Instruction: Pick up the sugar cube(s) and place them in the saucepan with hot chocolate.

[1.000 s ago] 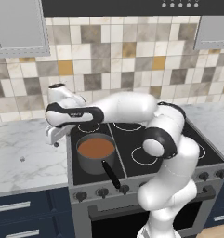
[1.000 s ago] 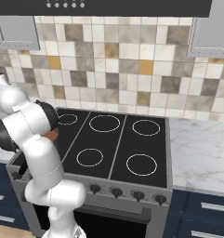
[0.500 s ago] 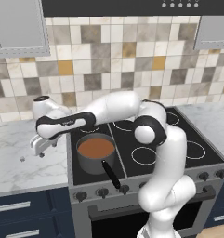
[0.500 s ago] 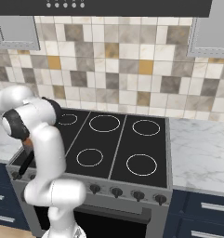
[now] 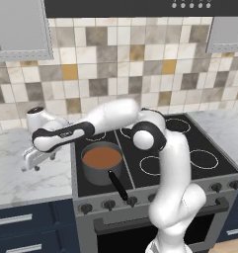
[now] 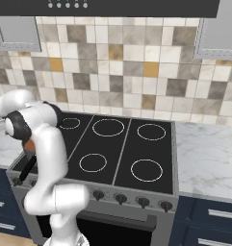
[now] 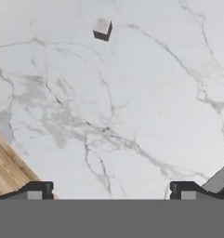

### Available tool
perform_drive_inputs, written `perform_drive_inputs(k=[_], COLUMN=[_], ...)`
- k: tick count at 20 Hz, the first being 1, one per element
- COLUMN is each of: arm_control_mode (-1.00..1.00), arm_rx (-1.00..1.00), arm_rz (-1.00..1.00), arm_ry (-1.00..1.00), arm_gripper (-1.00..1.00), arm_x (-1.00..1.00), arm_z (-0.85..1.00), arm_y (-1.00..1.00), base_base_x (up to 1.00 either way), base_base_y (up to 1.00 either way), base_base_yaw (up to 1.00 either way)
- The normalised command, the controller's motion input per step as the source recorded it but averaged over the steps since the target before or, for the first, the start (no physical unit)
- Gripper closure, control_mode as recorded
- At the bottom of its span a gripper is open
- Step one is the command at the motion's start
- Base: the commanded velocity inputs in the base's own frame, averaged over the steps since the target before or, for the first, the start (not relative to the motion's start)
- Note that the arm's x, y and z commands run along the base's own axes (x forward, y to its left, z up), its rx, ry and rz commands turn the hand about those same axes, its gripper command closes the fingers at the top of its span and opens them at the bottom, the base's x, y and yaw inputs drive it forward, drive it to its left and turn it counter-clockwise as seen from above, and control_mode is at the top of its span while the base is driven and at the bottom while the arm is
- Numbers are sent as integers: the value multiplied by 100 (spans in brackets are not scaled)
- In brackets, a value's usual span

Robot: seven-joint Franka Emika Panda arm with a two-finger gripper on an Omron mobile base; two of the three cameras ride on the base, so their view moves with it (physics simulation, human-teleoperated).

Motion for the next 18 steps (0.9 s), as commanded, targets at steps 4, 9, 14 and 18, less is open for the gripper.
perform_drive_inputs(k=[4,9,14,18], arm_control_mode=[-100,-100,-100,-100], arm_rx=[0,0,0,0], arm_rz=[-11,-9,-9,-11], arm_ry=[0,0,0,0], arm_gripper=[-100,-100,-100,-100], arm_x=[17,16,13,19], arm_z=[-18,-13,-9,-11], arm_y=[51,49,47,19], base_base_x=[0,0,0,0], base_base_y=[0,0,0,0], base_base_yaw=[0,0,0,0])
